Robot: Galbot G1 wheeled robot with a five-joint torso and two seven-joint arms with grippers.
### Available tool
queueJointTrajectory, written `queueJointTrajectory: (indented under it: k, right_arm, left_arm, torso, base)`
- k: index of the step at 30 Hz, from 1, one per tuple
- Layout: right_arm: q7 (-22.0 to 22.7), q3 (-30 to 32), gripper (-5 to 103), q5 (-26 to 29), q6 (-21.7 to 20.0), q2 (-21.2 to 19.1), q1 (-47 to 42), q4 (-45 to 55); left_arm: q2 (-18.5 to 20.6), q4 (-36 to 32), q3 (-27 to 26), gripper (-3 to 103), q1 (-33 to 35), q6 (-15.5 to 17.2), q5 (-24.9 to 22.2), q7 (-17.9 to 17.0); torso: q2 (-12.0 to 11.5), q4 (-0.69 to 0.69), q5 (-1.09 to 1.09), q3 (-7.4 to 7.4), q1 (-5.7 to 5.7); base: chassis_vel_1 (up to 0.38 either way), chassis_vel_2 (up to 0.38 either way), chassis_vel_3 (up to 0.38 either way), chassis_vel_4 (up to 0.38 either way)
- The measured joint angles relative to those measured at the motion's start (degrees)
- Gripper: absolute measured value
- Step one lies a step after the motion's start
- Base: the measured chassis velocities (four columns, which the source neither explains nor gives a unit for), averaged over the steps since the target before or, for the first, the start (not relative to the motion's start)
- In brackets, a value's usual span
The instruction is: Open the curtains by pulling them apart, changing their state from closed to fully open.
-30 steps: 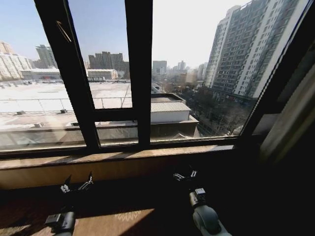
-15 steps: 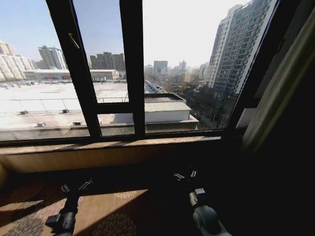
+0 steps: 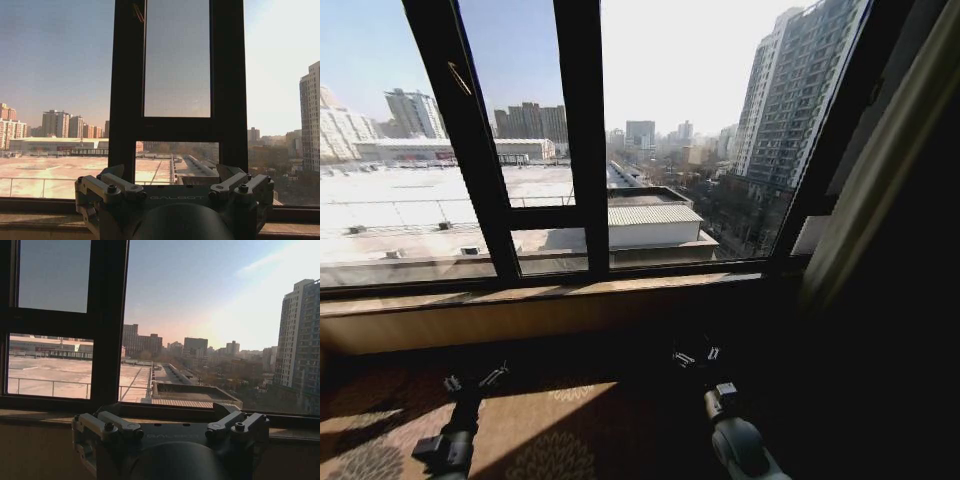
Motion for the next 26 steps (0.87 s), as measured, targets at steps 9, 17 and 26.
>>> queueJointTrajectory:
  k: [9,17,26]
  right_arm:
    - [0.0,0.0,100,0.0,0.0,0.0,0.0,0.0]
    - [0.0,0.0,100,0.0,0.0,0.0,0.0,0.0]
    - [0.0,0.0,100,0.0,0.0,0.0,0.0,0.0]
  left_arm:
    - [0.0,0.0,0.0,100,0.0,0.0,0.0,0.0]
    - [0.0,0.0,0.0,100,0.0,0.0,0.0,0.02]
    - [0.0,0.0,0.0,100,0.0,0.0,0.01,0.03]
  torso:
    - [-0.01,0.0,0.01,0.01,0.02]
    - [0.0,0.0,0.01,0.01,0.02]
    - [0.0,0.01,0.0,0.0,0.01]
  base:
    - [0.0,0.0,0.0,0.0]
    - [0.0,0.0,0.0,0.0]
    - [0.0,0.0,0.0,0.0]
